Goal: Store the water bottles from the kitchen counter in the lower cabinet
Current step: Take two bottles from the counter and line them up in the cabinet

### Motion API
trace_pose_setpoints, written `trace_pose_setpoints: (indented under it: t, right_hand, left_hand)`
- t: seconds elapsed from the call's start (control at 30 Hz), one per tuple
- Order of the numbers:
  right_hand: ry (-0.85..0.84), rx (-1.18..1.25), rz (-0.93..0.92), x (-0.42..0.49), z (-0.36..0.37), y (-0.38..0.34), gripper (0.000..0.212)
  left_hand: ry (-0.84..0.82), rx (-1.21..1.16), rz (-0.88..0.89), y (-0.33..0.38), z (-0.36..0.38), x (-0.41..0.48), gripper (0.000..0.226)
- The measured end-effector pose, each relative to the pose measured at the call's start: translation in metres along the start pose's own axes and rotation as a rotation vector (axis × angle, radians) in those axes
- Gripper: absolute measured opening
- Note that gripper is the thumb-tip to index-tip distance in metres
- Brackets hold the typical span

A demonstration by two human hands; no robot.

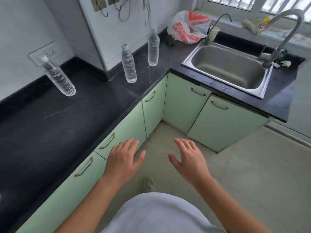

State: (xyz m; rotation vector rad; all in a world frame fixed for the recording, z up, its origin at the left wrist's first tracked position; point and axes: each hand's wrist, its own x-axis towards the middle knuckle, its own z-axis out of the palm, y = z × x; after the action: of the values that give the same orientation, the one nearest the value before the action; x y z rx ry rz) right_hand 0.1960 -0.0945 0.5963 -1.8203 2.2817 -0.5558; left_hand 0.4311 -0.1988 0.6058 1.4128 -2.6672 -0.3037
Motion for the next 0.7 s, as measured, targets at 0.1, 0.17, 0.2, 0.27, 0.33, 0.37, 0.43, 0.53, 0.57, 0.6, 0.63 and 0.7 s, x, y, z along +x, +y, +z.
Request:
trace_pose_setpoints:
  t: [0.1, 0.17, 0.2, 0.27, 0.33, 0.37, 0.43, 0.53, 0.57, 0.6, 0.63, 0.7]
  right_hand:
    - [0.031, -0.031, 0.057, 0.034, -0.010, 0.012, 0.060]
    - [0.048, -0.045, 0.094, 0.054, -0.015, 0.023, 0.061]
    - [0.055, -0.043, 0.113, 0.064, -0.018, 0.028, 0.061]
    - [0.068, -0.048, 0.132, 0.085, -0.022, 0.035, 0.061]
    - [0.058, -0.054, 0.127, 0.112, -0.023, 0.041, 0.060]
    - [0.053, -0.053, 0.122, 0.126, -0.023, 0.044, 0.059]
    - [0.040, -0.042, 0.104, 0.159, -0.019, 0.051, 0.059]
    - [-0.014, -0.015, 0.056, 0.217, -0.009, 0.060, 0.060]
    - [-0.039, -0.010, 0.041, 0.238, -0.006, 0.063, 0.060]
    - [-0.067, -0.004, 0.027, 0.260, -0.003, 0.066, 0.062]
    - [-0.097, 0.004, 0.011, 0.281, 0.000, 0.068, 0.064]
    - [-0.155, 0.034, -0.025, 0.326, 0.003, 0.073, 0.070]
  left_hand:
    - [0.003, 0.002, 0.080, 0.003, -0.004, 0.058, 0.063]
    - [0.004, 0.001, 0.143, 0.007, -0.010, 0.095, 0.061]
    - [0.011, 0.001, 0.168, 0.009, -0.014, 0.110, 0.060]
    - [0.040, 0.002, 0.197, 0.010, -0.022, 0.138, 0.059]
    - [0.058, 0.003, 0.198, 0.008, -0.027, 0.166, 0.058]
    - [0.066, 0.002, 0.191, 0.005, -0.029, 0.180, 0.058]
    - [0.099, -0.002, 0.153, -0.002, -0.028, 0.204, 0.057]
    - [0.116, -0.028, 0.047, -0.017, -0.025, 0.238, 0.060]
    - [0.111, -0.036, 0.006, -0.023, -0.024, 0.250, 0.062]
    - [0.108, -0.044, -0.037, -0.028, -0.024, 0.262, 0.065]
    - [0.109, -0.052, -0.084, -0.032, -0.023, 0.274, 0.067]
    - [0.119, -0.072, -0.186, -0.038, -0.024, 0.300, 0.069]
